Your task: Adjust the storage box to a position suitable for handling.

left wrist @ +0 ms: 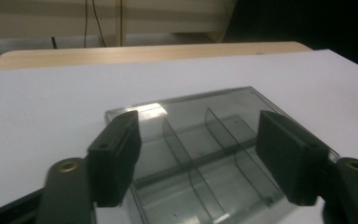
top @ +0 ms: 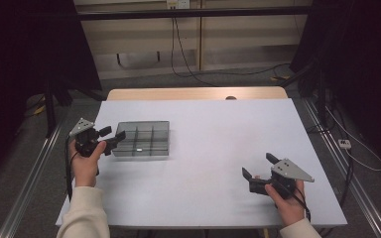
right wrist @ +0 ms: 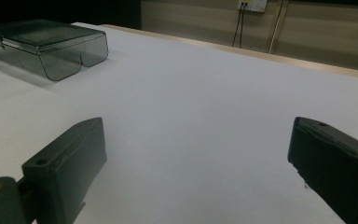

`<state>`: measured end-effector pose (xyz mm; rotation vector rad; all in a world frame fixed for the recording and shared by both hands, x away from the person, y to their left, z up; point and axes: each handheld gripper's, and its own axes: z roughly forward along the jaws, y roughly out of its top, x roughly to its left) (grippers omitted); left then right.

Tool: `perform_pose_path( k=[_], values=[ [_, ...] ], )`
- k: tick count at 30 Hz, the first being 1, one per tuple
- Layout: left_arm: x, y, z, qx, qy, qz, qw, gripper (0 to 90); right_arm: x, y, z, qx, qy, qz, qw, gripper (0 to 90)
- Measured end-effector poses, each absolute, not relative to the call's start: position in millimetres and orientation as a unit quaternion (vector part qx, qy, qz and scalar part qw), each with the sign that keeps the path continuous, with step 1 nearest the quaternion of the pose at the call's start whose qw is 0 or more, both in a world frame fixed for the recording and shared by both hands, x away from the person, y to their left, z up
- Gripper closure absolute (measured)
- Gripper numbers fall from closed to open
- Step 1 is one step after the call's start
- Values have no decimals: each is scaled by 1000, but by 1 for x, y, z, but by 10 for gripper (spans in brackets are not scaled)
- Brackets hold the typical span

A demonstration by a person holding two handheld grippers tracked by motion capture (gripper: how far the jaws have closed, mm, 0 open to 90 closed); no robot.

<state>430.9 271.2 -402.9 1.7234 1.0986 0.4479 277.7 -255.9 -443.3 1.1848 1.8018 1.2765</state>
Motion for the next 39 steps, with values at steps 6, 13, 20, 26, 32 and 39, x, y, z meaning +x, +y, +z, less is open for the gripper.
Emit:
perform_pose_path(
  k=[6, 13, 20, 26, 32, 39],
  values=[
    [447, 283, -414, 714, 477, 212, 467, 444, 279, -253, -444, 445, 686, 483, 313, 37],
    [461, 296, -426, 715, 499, 226, 435, 676, 282, -248, -443, 434, 693, 483, 312, 37],
    [477, 297, -445, 731, 507, 215, 403, 872, 283, -247, -443, 433, 696, 483, 309, 37],
    [488, 292, -455, 745, 504, 194, 392, 881, 283, -247, -442, 433, 696, 483, 308, 36],
    [495, 285, -459, 757, 490, 186, 390, 887, 286, -244, -444, 435, 700, 478, 303, 36],
    [497, 285, -461, 761, 489, 177, 387, 900, 290, -238, -446, 443, 703, 472, 294, 40]
  ],
)
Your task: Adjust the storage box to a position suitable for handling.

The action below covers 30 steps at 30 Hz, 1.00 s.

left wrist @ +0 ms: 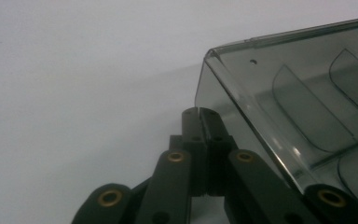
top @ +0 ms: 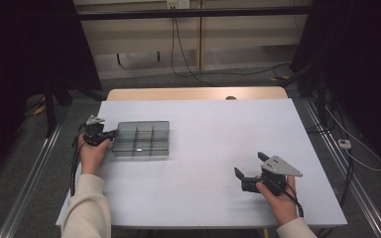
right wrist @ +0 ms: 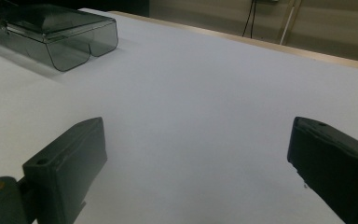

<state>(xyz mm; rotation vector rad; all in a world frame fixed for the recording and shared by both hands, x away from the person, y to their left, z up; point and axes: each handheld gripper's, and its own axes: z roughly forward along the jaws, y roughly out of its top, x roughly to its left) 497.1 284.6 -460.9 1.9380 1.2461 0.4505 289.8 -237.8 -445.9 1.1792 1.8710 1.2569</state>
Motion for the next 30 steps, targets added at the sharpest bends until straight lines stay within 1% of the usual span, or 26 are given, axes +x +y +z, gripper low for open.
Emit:
perform_pose_path(
  k=[5, 8, 13, 18, 21, 23, 25, 26, 27, 28, 29, 30],
  values=[
    [498, 283, -462, 763, 485, 163, 395, 900, 299, -226, -447, 451, 700, 468, 296, 41],
    [498, 278, -463, 768, 477, 164, 394, 900, 304, -221, -448, 454, 699, 466, 296, 44],
    [496, 274, -462, 772, 473, 157, 394, 900, 321, -197, -448, 472, 691, 465, 290, 62],
    [494, 267, -463, 787, 457, 155, 384, 900, 333, -180, -449, 477, 694, 455, 288, 75],
    [491, 261, -463, 790, 452, 152, 385, 899, 340, -168, -451, 478, 697, 454, 282, 107],
    [489, 258, -463, 801, 441, 149, 376, 898, 341, -167, -451, 477, 699, 451, 283, 120],
    [487, 255, -463, 803, 439, 155, 372, 896, 345, -163, -452, 483, 699, 445, 283, 146],
    [487, 254, -463, 803, 439, 156, 372, 896, 347, -161, -452, 485, 700, 441, 284, 170],
    [486, 253, -463, 803, 439, 154, 373, 897, 350, -158, -453, 484, 702, 441, 282, 212],
    [485, 252, -463, 805, 435, 154, 373, 897, 350, -158, -453, 484, 702, 441, 282, 212],
    [484, 250, -462, 807, 434, 153, 371, 899, 353, -157, -455, 480, 707, 433, 285, 264],
    [483, 249, -462, 809, 431, 152, 370, 898, 355, -156, -456, 482, 708, 430, 285, 278]
  ],
)
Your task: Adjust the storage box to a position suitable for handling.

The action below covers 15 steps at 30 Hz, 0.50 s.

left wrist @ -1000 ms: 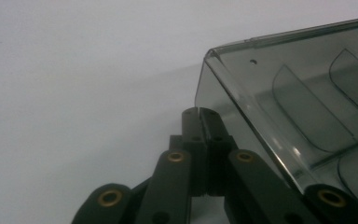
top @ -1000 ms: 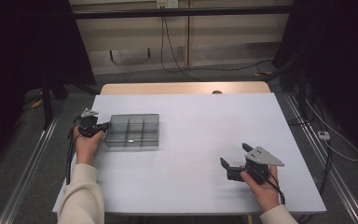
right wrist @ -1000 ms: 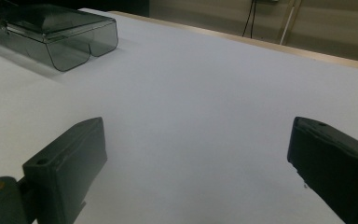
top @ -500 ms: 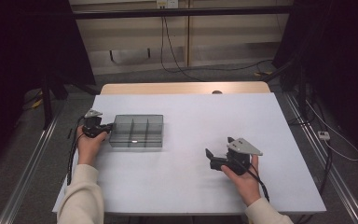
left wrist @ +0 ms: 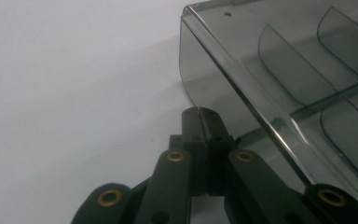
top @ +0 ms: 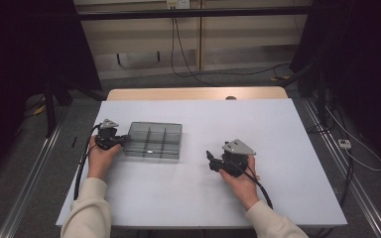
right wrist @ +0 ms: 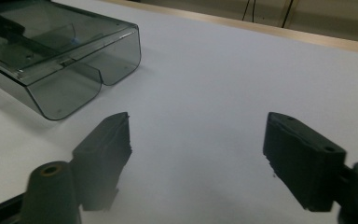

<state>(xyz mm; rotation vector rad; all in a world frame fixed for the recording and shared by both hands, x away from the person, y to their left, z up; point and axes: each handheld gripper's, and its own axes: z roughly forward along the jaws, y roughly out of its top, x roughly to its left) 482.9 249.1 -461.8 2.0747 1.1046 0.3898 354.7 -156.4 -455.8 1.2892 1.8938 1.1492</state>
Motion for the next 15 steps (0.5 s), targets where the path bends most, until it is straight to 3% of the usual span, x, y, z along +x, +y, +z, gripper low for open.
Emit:
perform_pose_path(
  k=[2, 7, 9, 10, 13, 15],
  values=[
    [481, 246, -462, 810, 428, 154, 370, 898, 358, -156, -458, 486, 707, 426, 289, 311],
    [479, 238, -461, 819, 416, 150, 365, 899, 361, -151, -458, 467, 718, 431, 282, 496],
    [477, 233, -461, 822, 411, 143, 368, 898, 361, -149, -457, 466, 719, 433, 278, 514],
    [476, 232, -460, 825, 406, 145, 366, 893, 363, -147, -456, 464, 721, 432, 279, 595],
    [474, 225, -460, 828, 401, 144, 365, 893, 366, -147, -456, 468, 720, 433, 275, 657],
    [472, 222, -460, 829, 397, 141, 369, 892, 371, -145, -459, 467, 724, 431, 268, 758]
  ],
)
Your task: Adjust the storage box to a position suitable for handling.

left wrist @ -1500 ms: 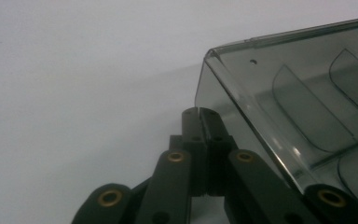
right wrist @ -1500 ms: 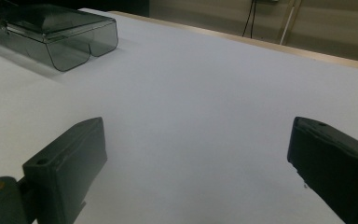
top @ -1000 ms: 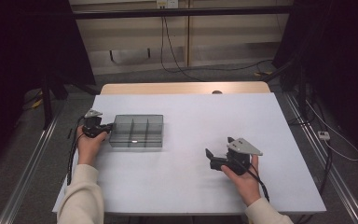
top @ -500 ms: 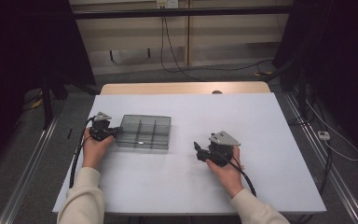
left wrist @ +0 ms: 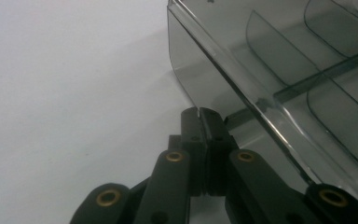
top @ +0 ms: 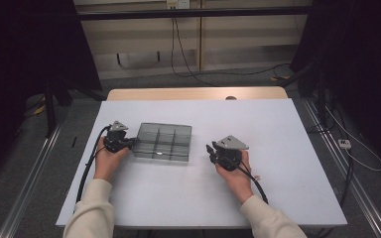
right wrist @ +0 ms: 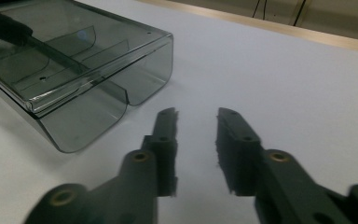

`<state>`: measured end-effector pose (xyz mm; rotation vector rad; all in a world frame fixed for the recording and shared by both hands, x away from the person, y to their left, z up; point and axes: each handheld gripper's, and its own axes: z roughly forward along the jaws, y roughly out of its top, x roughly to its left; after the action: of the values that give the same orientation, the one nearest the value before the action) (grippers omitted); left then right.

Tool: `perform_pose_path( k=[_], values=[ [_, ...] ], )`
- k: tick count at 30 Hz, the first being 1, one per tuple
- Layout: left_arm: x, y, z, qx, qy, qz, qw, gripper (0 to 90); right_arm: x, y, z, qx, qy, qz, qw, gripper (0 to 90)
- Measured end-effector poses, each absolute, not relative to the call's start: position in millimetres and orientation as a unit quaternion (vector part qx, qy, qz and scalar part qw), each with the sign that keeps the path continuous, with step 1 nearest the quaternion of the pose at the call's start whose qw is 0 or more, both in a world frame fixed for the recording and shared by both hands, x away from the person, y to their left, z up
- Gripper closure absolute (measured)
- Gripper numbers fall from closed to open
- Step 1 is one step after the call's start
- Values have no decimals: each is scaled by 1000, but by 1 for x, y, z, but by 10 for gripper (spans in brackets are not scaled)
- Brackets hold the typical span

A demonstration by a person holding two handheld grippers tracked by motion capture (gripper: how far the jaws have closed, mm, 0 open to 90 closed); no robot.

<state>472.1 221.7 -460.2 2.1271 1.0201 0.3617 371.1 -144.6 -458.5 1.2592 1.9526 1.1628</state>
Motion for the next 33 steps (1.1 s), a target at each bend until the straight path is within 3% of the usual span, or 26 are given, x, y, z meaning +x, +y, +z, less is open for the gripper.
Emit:
perform_pose_path(
  k=[9, 33],
  values=[
    [467, 212, -458, 831, 385, 127, 380, 892, 377, -139, -461, 468, 739, 421, 240, 897],
    [453, 195, -455, 847, 362, 113, 374, 900, 379, -129, -463, 470, 756, 401, 217, 900]
  ],
)
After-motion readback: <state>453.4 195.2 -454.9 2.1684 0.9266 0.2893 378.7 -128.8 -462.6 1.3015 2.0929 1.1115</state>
